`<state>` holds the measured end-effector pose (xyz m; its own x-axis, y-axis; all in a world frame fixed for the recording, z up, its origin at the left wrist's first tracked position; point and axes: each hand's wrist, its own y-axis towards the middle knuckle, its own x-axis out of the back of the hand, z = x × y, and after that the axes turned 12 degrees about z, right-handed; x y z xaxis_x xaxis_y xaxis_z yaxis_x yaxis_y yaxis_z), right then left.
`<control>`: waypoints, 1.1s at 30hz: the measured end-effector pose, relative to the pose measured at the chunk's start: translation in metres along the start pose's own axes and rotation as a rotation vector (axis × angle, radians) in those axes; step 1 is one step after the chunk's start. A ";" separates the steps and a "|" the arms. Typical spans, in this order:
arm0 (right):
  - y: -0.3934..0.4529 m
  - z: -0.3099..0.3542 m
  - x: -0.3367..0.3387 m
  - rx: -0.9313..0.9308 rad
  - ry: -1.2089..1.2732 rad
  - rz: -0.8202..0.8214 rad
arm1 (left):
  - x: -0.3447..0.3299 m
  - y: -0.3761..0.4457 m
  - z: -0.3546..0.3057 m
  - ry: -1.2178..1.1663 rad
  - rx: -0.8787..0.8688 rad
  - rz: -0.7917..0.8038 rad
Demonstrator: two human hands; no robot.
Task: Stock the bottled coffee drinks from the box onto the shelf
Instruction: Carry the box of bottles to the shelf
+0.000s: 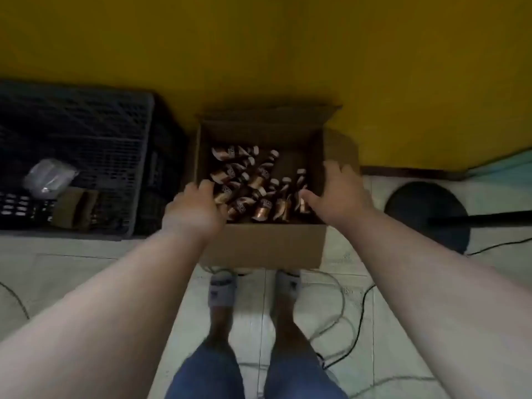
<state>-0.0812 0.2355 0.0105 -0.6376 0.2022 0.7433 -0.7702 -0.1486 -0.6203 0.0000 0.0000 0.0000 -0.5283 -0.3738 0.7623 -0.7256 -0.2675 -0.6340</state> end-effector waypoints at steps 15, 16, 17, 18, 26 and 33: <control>0.153 -0.048 -0.098 -0.398 0.152 -0.066 | -0.078 0.164 0.033 -0.374 0.239 -0.007; 0.161 -0.052 -0.102 -0.405 0.217 -0.063 | -0.081 0.171 0.038 -0.429 0.239 -0.015; 0.169 -0.056 -0.106 -0.402 0.274 -0.060 | -0.083 0.179 0.044 -0.461 0.233 -0.020; 0.177 -0.059 -0.108 -0.402 0.317 -0.057 | -0.084 0.186 0.049 -0.483 0.225 -0.019; 0.205 -0.078 -0.106 -0.390 0.409 -0.092 | -0.083 0.218 0.059 -0.548 0.231 -0.017; 0.166 -0.084 -0.081 -0.359 0.305 -0.098 | -0.063 0.182 0.054 -0.495 0.214 -0.041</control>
<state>-0.1565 0.2758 -0.1739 -0.4878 0.4812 0.7283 -0.7382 0.2178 -0.6384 -0.0746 -0.0731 -0.1705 -0.1930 -0.7194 0.6672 -0.6077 -0.4463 -0.6570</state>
